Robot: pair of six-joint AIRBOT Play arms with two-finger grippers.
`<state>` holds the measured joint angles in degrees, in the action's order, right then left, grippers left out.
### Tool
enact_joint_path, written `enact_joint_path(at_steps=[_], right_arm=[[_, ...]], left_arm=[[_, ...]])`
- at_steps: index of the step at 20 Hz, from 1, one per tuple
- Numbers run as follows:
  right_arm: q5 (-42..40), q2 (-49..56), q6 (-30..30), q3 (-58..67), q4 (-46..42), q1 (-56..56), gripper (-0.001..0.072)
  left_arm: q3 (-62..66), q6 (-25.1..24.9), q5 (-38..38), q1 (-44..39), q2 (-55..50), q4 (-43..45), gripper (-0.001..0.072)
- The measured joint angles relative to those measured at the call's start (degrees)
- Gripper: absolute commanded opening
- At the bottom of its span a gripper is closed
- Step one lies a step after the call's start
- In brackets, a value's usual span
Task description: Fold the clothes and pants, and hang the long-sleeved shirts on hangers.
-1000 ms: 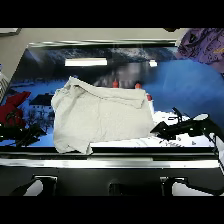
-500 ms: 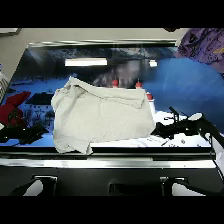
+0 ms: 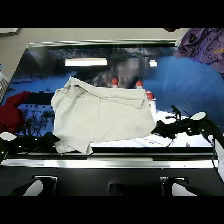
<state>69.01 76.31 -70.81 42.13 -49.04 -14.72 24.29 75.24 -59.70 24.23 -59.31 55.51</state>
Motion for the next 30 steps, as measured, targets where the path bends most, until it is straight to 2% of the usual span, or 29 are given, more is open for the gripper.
enact_joint_path(at_steps=[1,5,8,11,15,18,20,26,30], right_arm=[[0.1,-0.4,-0.4,0.0,0.0,0.0,0.0034],[0.6,-2.5,-1.2,0.4,1.6,0.3,0.0033],[0.9,-3.6,-0.8,5.3,2.0,2.2,0.0032],[1.0,-4.1,-2.2,18.8,0.9,4.3,0.0032],[1.0,-5.0,-5.4,45.9,-2.1,5.3,0.0033],[2.1,-7.8,-6.9,64.8,-6.5,5.5,0.0033],[2.1,-11.8,-7.4,71.8,-10.2,5.6,0.0033],[0.4,-24.4,-11.1,78.3,-18.3,5.6,0.0033],[0.0,-25.3,-14.8,78.9,-20.6,5.6,0.0033]], left_arm=[[-0.4,-0.4,0.5,0.0,-0.1,0.1,0.0022],[0.7,-2.2,1.2,-0.6,-0.1,-4.5,0.0018],[8.5,-1.3,1.0,-4.0,-0.1,-6.0,0.0017],[24.5,3.7,1.4,-8.1,-0.1,-1.3,0.0017],[54.6,10.9,0.3,-11.3,0.0,9.4,0.0019],[75.5,13.4,-1.4,-12.1,1.1,14.8,0.0020],[84.3,13.9,-3.9,-12.3,3.2,16.9,0.0020],[90.5,16.7,-8.7,-12.5,13.2,20.7,0.0020],[88.1,21.2,-9.6,-12.5,15.0,22.8,0.0020]])
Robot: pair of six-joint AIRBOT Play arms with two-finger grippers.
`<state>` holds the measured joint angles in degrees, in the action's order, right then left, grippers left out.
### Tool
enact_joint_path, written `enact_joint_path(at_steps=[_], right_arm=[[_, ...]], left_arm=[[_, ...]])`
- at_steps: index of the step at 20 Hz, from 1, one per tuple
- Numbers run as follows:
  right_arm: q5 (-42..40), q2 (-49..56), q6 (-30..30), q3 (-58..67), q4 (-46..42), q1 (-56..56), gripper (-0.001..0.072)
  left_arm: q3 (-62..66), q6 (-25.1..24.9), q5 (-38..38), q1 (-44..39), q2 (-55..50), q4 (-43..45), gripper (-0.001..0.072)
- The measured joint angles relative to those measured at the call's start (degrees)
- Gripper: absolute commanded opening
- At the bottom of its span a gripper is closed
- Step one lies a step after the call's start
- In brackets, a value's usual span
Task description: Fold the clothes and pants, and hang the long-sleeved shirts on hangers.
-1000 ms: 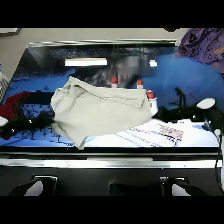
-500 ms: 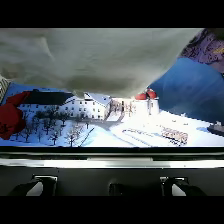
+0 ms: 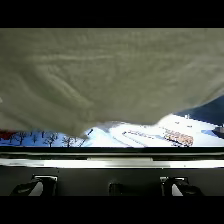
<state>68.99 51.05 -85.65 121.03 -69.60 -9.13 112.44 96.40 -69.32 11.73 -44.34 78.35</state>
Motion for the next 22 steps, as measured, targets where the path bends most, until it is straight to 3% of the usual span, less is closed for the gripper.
enact_joint_path(at_steps=[4,9,16,19,22], right_arm=[[1.5,6.7,-2.6,0.1,-0.7,0.1,0.0033],[6.5,22.0,-7.2,-6.5,-0.9,0.1,0.0034],[4.9,47.1,-10.7,-15.0,-1.1,0.1,0.0034],[2.9,55.6,-13.5,-15.6,1.4,0.1,0.0039],[1.9,60.2,-14.9,-15.9,5.3,0.1,0.0097]], left_arm=[[-6.3,1.5,-1.6,0.0,-4.7,-1.0,0.0020],[-15.5,-1.9,-1.4,-1.0,-20.9,-3.8,0.0020],[-18.6,-4.5,12.0,-7.3,-49.0,-3.6,0.0020],[-18.9,-4.7,16.0,-10.2,-56.7,-3.6,0.0039],[-18.9,-2.8,17.0,-11.8,-60.4,-4.1,0.0054]])
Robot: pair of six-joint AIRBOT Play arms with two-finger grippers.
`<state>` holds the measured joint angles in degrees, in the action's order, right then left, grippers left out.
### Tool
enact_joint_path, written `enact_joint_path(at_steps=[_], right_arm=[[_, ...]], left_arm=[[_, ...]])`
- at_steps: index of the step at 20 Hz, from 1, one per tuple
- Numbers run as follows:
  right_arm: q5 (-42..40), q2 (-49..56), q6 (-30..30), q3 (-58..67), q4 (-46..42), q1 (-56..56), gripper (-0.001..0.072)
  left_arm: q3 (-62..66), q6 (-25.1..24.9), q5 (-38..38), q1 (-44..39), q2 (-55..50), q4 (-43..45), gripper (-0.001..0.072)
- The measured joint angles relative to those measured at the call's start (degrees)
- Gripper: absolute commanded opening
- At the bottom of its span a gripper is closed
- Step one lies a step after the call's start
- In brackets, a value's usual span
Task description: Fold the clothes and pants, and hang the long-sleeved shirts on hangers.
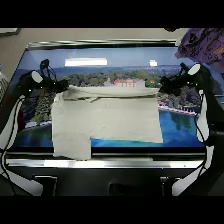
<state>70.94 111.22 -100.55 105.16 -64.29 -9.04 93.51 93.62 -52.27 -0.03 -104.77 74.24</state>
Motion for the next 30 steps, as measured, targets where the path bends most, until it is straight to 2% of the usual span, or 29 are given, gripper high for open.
enact_joint_path(at_steps=[1,2,3,4,9,12,15,18,21,30], right_arm=[[0.0,0.7,-0.1,0.0,1.0,0.0,0.0135],[0.1,1.0,-0.3,0.0,1.6,0.0,0.0297],[0.7,1.0,-0.2,0.0,2.2,-0.1,0.0463],[1.9,0.6,0.6,0.0,2.5,-0.4,0.0536],[11.2,-5.6,8.6,-1.0,2.1,-4.3,0.0535],[14.1,-12.3,13.6,-9.5,3.5,-9.3,0.0535],[14.3,-21.2,19.4,-27.9,5.2,-14.1,0.0535],[11.5,-28.7,24.6,-47.1,5.8,-16.0,0.0535],[7.3,-33.2,28.6,-59.5,5.9,-16.7,0.0535],[0.5,-35.8,33.4,-68.2,10.2,-17.1,0.0516]], left_arm=[[0.1,1.1,0.0,0.0,-0.6,-0.3,0.0124],[0.6,1.7,-0.5,0.2,-0.9,-0.4,0.0459],[1.5,2.5,-1.9,0.8,-1.0,-0.4,0.0720],[2.6,2.6,-4.1,1.7,-1.0,-0.5,0.0719],[6.0,-2.6,-19.5,9.9,3.7,-0.6,0.0720],[-1.4,-4.3,-24.2,16.3,11.2,-0.5,0.0720],[-16.7,-5.2,-24.1,22.6,21.7,-0.7,0.0720],[-31.8,-5.4,-19.9,27.2,32.4,-2.4,0.0720],[-40.4,-5.6,-17.4,29.2,38.4,-3.5,0.0720],[-45.8,-5.8,-13.6,30.3,41.9,-4.7,0.0719]])
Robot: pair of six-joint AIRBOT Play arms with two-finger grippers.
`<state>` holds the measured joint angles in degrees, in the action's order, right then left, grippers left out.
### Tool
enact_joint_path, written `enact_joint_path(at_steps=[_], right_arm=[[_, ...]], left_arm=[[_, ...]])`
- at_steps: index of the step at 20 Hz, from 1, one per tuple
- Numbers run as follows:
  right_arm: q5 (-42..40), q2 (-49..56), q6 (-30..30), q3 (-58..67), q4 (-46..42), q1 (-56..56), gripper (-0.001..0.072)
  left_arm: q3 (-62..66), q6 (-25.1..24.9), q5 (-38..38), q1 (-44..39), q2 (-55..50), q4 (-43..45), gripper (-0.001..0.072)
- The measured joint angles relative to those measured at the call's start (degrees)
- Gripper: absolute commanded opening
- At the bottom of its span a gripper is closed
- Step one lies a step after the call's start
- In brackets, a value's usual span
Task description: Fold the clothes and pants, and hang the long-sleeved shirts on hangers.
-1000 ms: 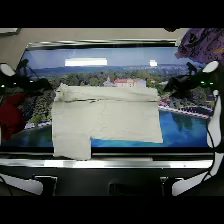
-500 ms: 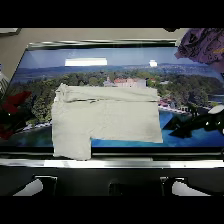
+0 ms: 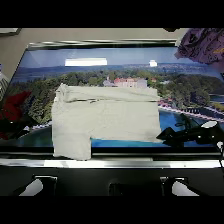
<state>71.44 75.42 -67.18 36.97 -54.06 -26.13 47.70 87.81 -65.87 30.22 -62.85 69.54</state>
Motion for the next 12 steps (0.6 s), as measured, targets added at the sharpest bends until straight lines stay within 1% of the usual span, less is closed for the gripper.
enact_joint_path(at_steps=[1,2,3,5,6,7,10,12], right_arm=[[-1.0,0.0,0.4,-0.6,0.9,0.0,0.0461],[-2.4,-0.1,0.8,-1.2,1.5,0.0,0.0443],[-3.2,-0.1,1.2,-2.0,2.1,0.0,0.0390],[-4.6,-0.1,2.3,-3.4,3.0,0.0,0.0213],[-5.2,-0.1,2.7,-3.9,3.0,0.0,0.0105],[-5.7,0.0,3.3,-4.3,3.1,0.0,0.0033],[-5.7,0.0,4.8,-5.0,4.3,0.0,0.0034],[-5.7,0.0,5.4,-5.2,4.7,0.0,0.0034]], left_arm=[[-0.1,0.0,0.1,0.0,0.0,0.0,0.0720],[-0.2,0.0,0.4,0.0,0.1,-0.1,0.0720],[-0.2,0.0,0.5,0.0,0.1,-0.1,0.0720],[-0.2,0.0,0.5,0.0,0.1,-0.3,0.0720],[-0.3,0.0,0.3,0.0,0.1,-0.6,0.0720],[-0.3,0.0,-0.2,0.0,0.0,-0.9,0.0720],[-0.8,-0.4,-1.2,0.1,-0.7,-2.4,0.0720],[-1.9,-2.6,-1.4,0.5,-1.4,-4.5,0.0719]])
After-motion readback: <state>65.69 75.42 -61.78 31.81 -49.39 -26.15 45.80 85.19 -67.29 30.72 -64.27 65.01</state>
